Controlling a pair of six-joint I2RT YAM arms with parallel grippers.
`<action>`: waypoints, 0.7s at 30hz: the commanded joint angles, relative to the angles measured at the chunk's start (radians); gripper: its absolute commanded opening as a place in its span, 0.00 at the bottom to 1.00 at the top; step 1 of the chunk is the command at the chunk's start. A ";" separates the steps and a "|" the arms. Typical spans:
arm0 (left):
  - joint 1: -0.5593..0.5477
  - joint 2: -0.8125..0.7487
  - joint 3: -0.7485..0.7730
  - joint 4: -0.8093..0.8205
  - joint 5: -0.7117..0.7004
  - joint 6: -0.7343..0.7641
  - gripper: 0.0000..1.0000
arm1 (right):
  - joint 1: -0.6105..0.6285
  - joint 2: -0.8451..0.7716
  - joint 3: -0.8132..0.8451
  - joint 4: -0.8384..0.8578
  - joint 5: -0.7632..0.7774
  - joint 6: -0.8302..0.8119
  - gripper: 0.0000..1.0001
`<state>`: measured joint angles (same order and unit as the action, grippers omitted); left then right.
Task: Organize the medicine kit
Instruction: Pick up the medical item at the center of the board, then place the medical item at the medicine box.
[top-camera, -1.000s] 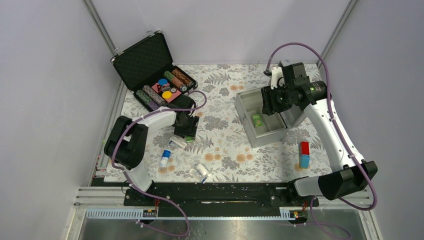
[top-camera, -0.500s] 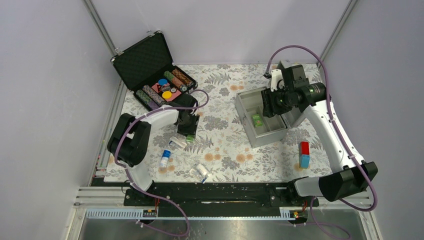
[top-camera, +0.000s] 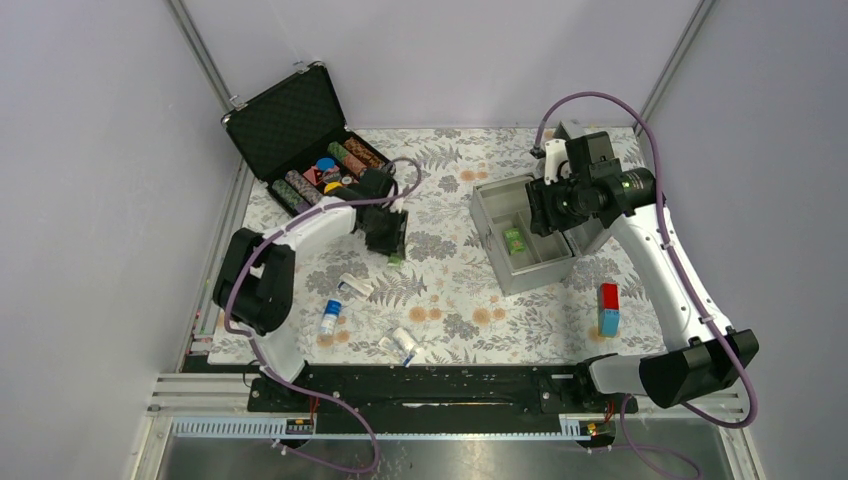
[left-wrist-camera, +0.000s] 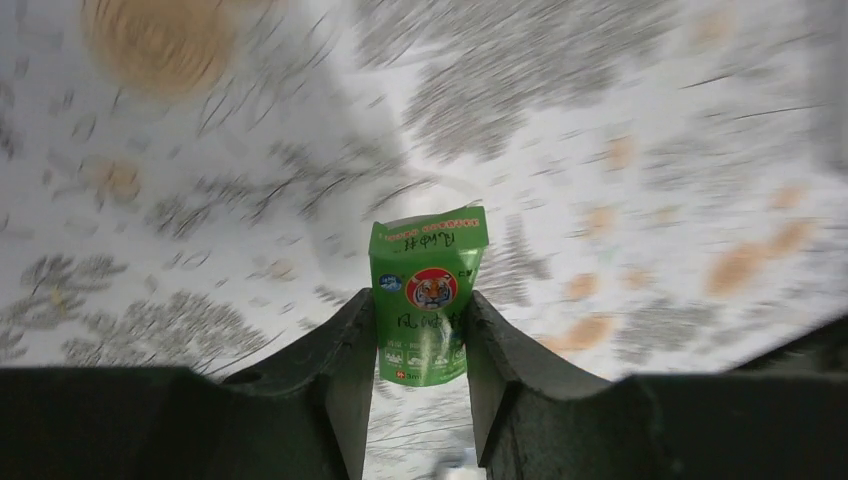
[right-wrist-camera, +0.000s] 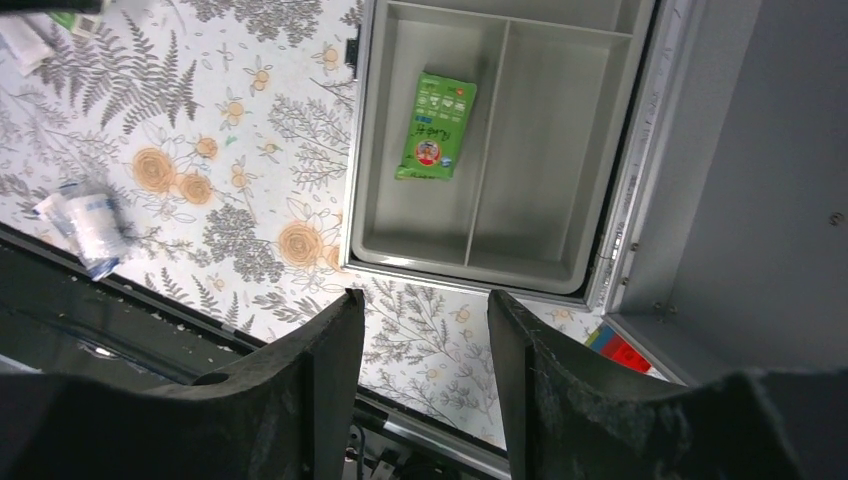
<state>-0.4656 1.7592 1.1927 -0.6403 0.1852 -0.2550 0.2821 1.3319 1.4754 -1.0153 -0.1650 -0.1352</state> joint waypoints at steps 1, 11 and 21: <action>-0.011 -0.087 0.195 0.069 0.254 -0.054 0.35 | -0.003 -0.013 0.038 -0.016 0.083 -0.024 0.56; -0.151 0.088 0.438 0.388 0.446 -0.459 0.35 | -0.037 0.009 0.138 0.080 0.569 -0.041 0.59; -0.304 0.245 0.529 0.462 0.461 -0.587 0.34 | -0.056 -0.042 0.135 0.075 0.527 -0.021 0.58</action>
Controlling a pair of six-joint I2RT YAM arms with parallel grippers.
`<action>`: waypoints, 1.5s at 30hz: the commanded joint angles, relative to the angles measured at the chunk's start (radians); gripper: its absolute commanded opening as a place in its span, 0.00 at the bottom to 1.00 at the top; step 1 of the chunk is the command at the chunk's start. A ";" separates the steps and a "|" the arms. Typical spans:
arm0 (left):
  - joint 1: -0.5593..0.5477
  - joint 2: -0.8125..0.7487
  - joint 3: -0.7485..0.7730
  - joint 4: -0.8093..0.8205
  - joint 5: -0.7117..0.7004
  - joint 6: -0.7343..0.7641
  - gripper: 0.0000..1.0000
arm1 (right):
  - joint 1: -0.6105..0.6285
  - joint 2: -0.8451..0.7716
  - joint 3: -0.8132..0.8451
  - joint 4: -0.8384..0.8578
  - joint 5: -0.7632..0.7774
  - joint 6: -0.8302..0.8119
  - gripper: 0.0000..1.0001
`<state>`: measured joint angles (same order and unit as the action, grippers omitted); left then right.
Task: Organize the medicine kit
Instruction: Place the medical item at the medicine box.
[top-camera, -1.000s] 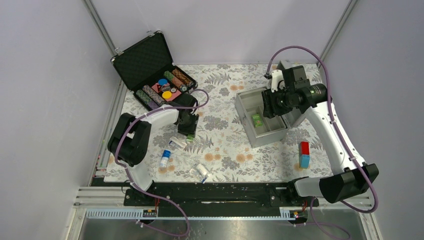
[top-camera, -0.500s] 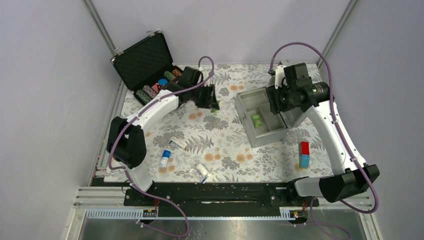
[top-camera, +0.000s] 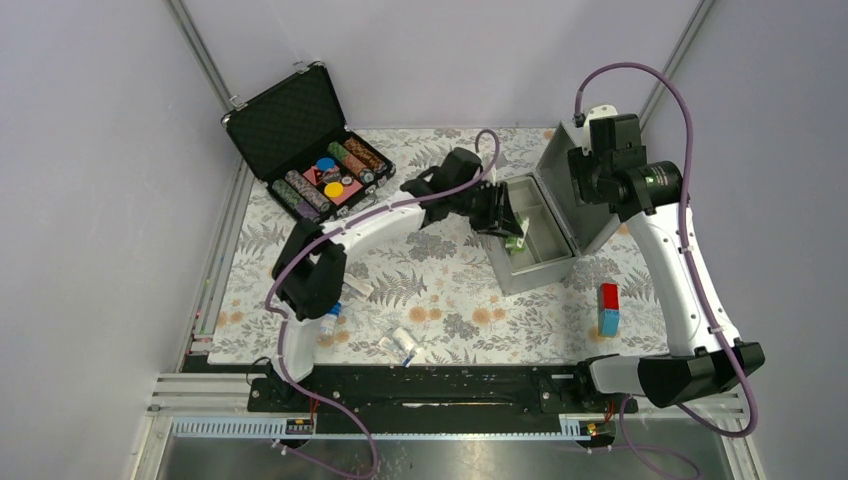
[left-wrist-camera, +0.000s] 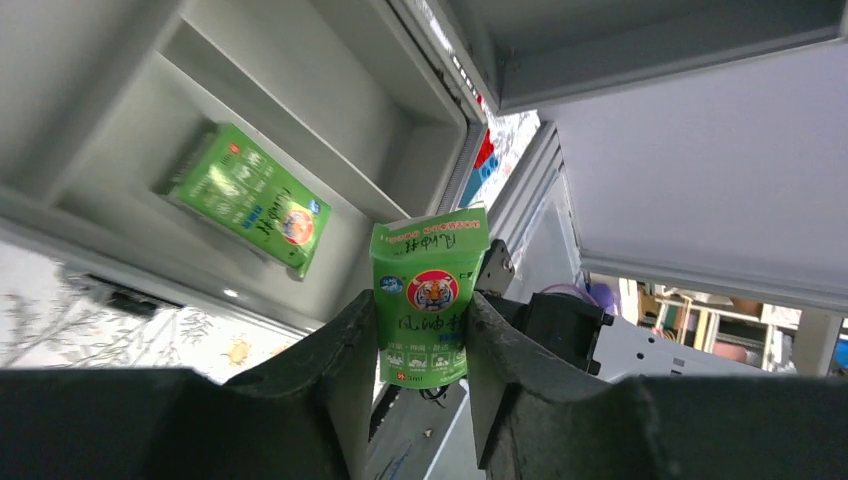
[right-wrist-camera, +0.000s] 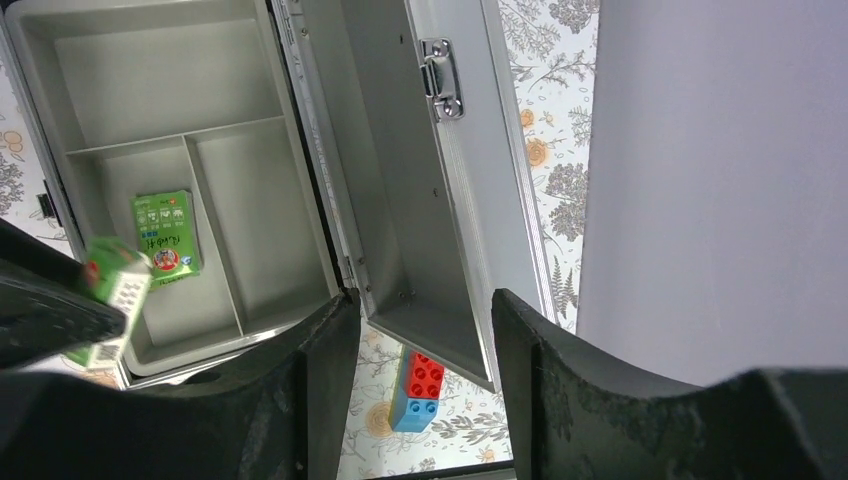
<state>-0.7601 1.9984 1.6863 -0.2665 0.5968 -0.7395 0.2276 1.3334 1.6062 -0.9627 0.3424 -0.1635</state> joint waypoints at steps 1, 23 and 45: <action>-0.010 0.003 0.003 0.105 0.051 -0.130 0.35 | -0.002 -0.052 -0.005 0.022 0.016 0.008 0.58; -0.036 0.063 -0.079 0.137 0.051 -0.280 0.70 | -0.005 -0.098 -0.075 0.029 -0.037 0.021 0.58; 0.398 -0.334 -0.127 -0.217 -0.109 0.261 0.99 | -0.003 0.159 -0.159 -0.071 -0.777 0.157 0.38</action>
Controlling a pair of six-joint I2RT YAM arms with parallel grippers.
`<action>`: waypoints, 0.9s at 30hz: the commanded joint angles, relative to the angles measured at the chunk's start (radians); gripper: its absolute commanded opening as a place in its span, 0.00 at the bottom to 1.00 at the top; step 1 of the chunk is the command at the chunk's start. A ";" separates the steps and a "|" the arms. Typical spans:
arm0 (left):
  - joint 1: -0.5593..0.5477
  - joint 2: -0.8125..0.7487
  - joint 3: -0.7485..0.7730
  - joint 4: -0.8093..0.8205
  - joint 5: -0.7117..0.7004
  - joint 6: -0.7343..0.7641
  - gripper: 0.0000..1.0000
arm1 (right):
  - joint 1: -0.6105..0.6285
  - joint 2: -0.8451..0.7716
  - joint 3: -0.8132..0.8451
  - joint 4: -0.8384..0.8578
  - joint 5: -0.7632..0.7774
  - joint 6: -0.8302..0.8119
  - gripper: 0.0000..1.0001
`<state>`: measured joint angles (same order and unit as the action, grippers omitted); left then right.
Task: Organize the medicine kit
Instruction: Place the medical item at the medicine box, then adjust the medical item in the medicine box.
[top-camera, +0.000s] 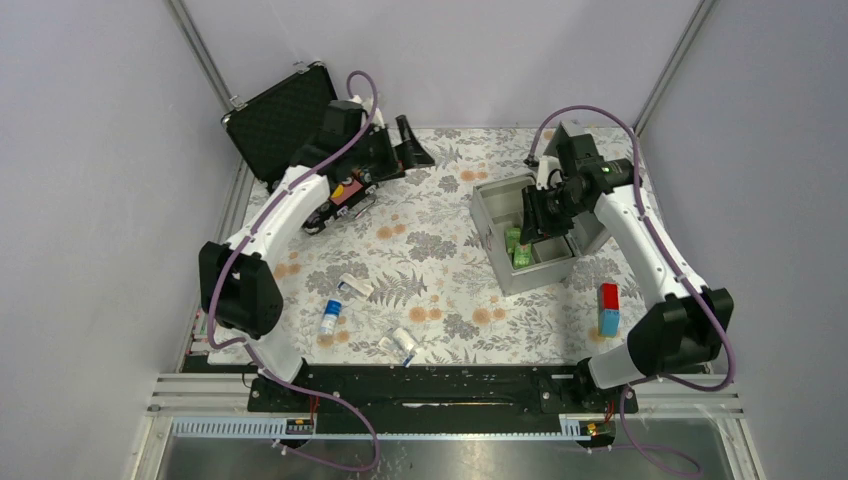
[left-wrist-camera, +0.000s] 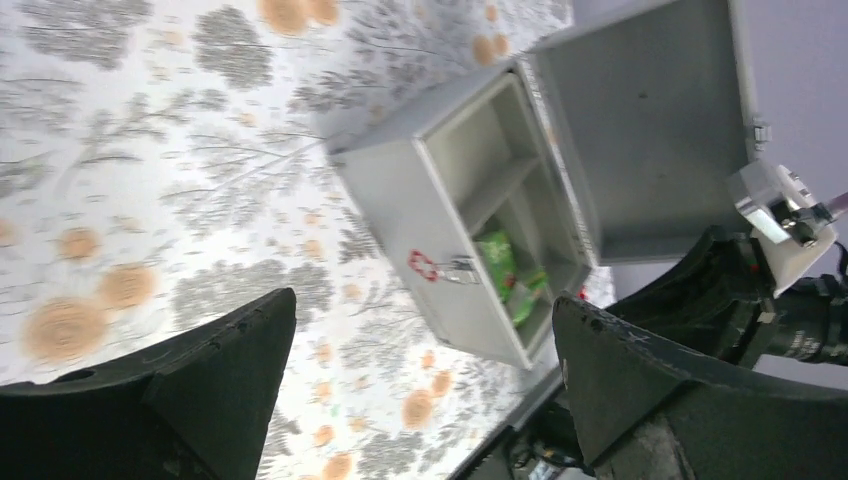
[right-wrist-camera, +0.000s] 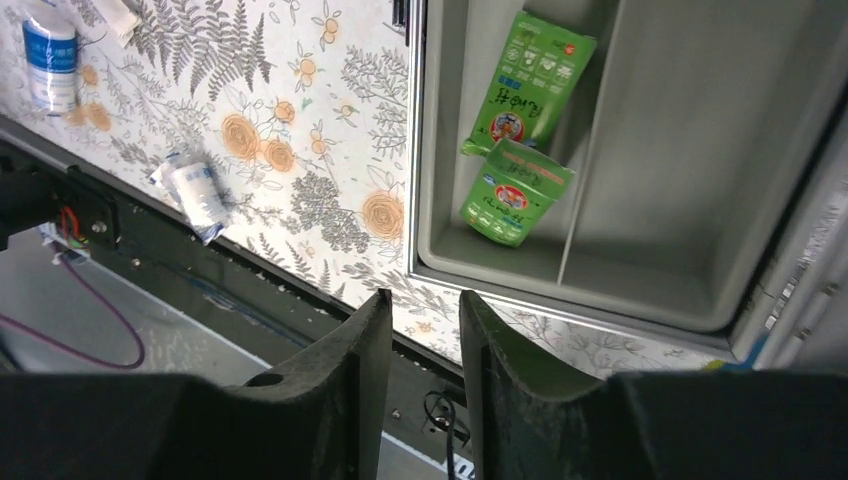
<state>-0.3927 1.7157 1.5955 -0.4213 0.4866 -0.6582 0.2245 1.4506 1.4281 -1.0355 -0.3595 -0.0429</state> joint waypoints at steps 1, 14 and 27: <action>0.041 -0.060 -0.037 -0.076 -0.013 0.223 0.99 | 0.000 0.060 0.018 0.009 -0.078 0.037 0.38; 0.096 -0.160 -0.140 -0.034 -0.093 0.346 0.99 | 0.022 0.246 0.124 0.019 -0.049 0.037 0.39; 0.136 -0.114 -0.097 -0.036 -0.090 0.313 0.99 | 0.040 0.386 0.192 0.039 0.007 0.015 0.39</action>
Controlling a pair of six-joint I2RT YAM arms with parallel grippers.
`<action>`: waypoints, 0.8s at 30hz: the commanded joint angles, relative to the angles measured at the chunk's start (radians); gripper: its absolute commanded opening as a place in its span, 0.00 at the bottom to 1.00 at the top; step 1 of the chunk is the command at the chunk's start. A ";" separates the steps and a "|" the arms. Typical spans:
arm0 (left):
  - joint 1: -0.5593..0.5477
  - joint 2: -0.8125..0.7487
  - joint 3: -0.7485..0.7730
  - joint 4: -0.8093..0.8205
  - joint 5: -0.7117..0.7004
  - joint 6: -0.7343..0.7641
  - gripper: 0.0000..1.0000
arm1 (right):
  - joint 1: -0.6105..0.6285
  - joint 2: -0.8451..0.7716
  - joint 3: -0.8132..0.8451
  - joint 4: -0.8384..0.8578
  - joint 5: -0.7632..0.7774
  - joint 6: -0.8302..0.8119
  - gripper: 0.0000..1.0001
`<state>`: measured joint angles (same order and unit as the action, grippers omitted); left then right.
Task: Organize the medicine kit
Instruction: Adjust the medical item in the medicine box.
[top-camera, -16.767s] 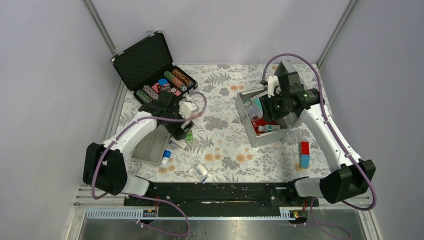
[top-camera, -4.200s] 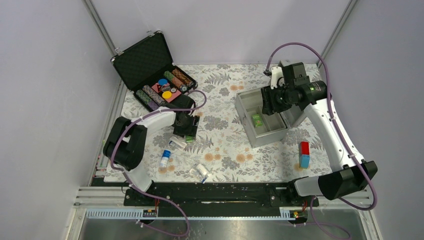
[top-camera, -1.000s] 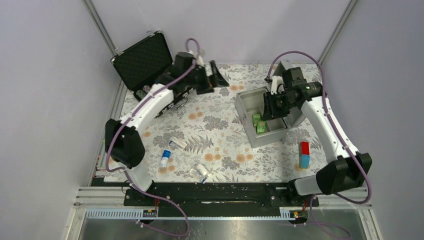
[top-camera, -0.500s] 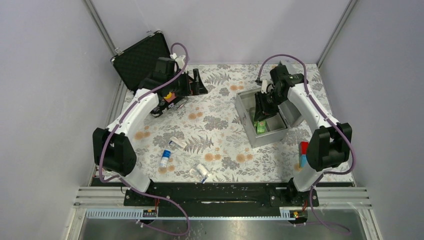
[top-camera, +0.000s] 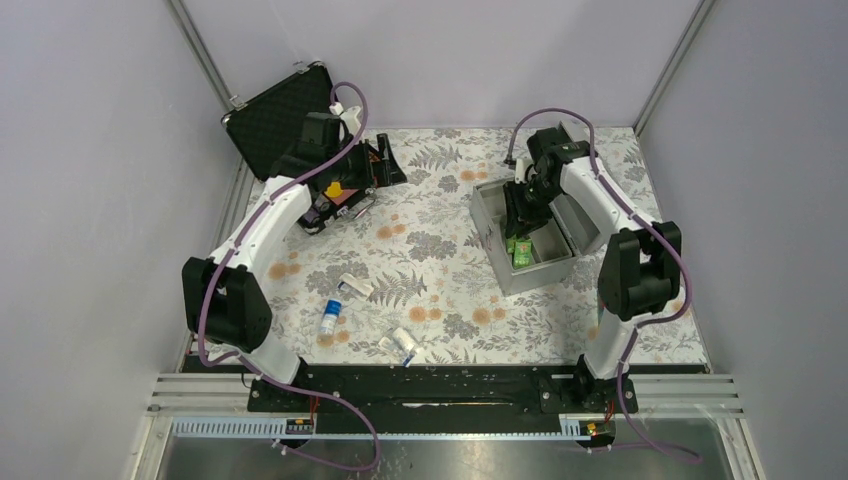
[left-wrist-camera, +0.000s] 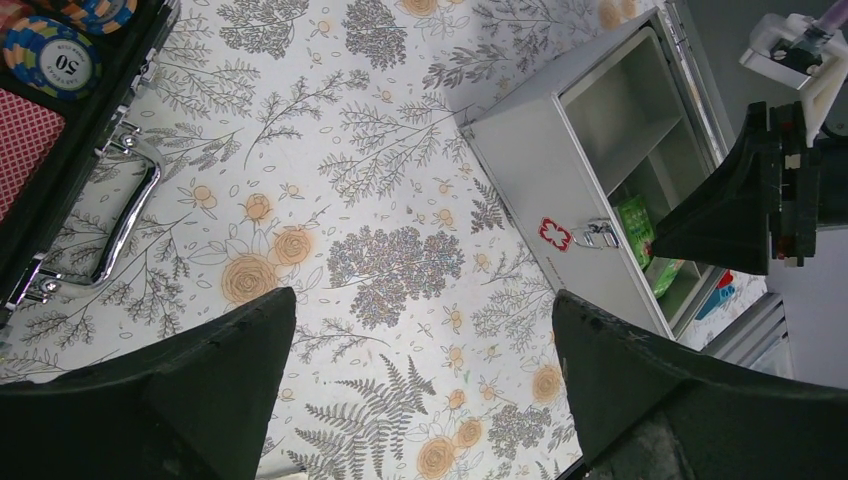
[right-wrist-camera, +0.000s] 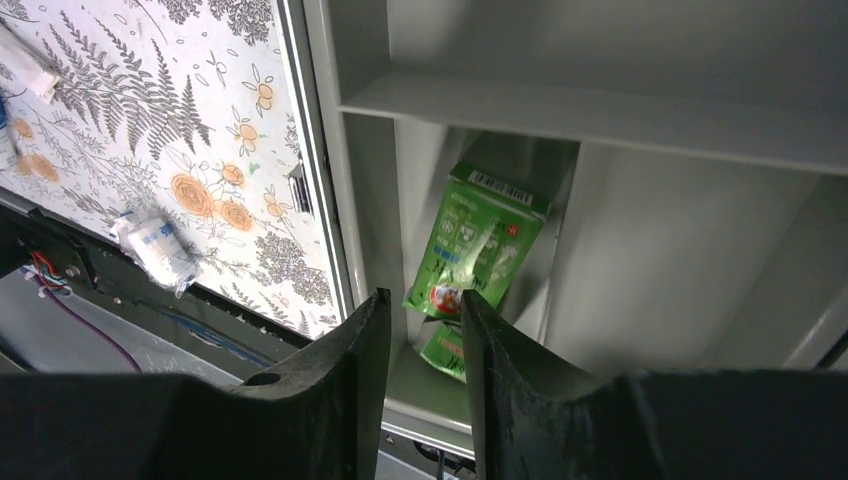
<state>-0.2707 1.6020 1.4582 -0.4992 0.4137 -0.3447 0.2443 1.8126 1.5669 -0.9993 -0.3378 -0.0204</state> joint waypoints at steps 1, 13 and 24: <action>0.017 -0.002 0.037 0.040 -0.019 0.000 0.99 | 0.023 0.034 0.057 0.003 -0.017 -0.006 0.38; 0.028 -0.038 0.008 0.020 -0.033 0.013 0.99 | 0.026 0.147 0.146 0.023 0.052 0.002 0.36; 0.031 -0.030 0.012 0.019 -0.029 0.004 0.99 | 0.035 0.139 0.269 -0.002 0.062 -0.015 0.35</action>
<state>-0.2474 1.6035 1.4578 -0.5045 0.3958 -0.3443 0.2626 1.9987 1.7882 -0.9852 -0.2966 -0.0177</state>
